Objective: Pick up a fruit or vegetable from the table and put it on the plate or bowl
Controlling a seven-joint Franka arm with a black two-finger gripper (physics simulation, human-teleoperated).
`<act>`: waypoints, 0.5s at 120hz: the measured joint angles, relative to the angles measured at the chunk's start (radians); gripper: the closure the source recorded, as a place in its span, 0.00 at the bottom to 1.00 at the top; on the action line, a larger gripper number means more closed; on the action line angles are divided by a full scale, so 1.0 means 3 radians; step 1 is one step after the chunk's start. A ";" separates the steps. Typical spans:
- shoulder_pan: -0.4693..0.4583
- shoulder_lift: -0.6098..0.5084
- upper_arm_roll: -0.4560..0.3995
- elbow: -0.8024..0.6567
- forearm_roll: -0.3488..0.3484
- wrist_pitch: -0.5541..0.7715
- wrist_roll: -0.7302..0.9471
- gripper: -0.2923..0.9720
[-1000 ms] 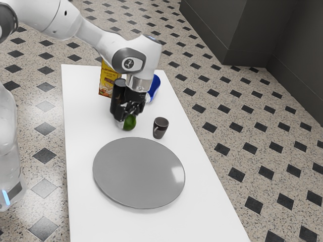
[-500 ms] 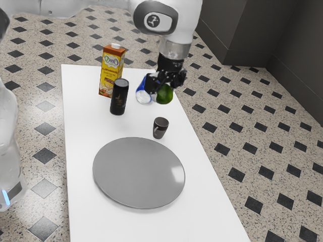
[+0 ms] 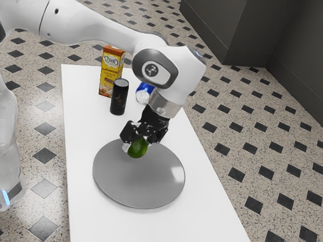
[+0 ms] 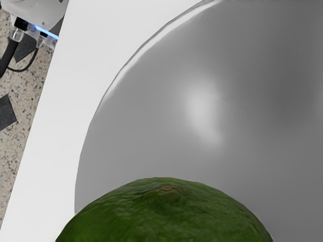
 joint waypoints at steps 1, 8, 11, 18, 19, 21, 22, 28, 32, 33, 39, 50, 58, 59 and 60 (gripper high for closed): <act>0.0001 0.0002 0.0000 -0.0001 0.0000 0.0001 -0.0003 0.39; 0.0000 0.0008 0.0003 -0.0002 0.0014 0.0006 -0.0030 0.33; 0.0002 0.0010 -0.0002 0.0005 0.0009 0.0006 -0.0046 0.32; -0.0019 0.0016 -0.0076 0.0076 -0.0079 0.0012 -0.0077 0.29; -0.0023 0.0017 -0.0085 0.0106 -0.0088 0.0013 -0.0079 0.28; -0.0030 0.0020 -0.0093 0.0158 -0.0102 0.0014 -0.0083 0.28; -0.0030 0.0020 -0.0094 0.0182 -0.0107 0.0015 -0.0084 0.28; -0.0054 0.0021 0.0079 0.0329 -0.0125 0.0016 -0.0048 0.26; -0.0058 0.0020 0.0286 0.0389 -0.0092 0.0015 0.0048 0.25; -0.0062 0.0021 0.0348 0.0400 -0.0077 0.0015 0.0086 0.25; -0.0024 0.0065 0.0723 0.0485 0.0051 0.0019 0.0411 0.25; 0.0043 0.0217 0.1087 0.0855 0.0447 0.0069 0.1216 0.24; 0.0024 0.0283 0.1148 0.1158 0.0762 0.0136 0.1839 0.24; 0.0021 0.0287 0.1147 0.1186 0.0798 0.0144 0.1912 0.24; 0.0016 0.0291 0.1147 0.1210 0.0831 0.0151 0.1985 0.23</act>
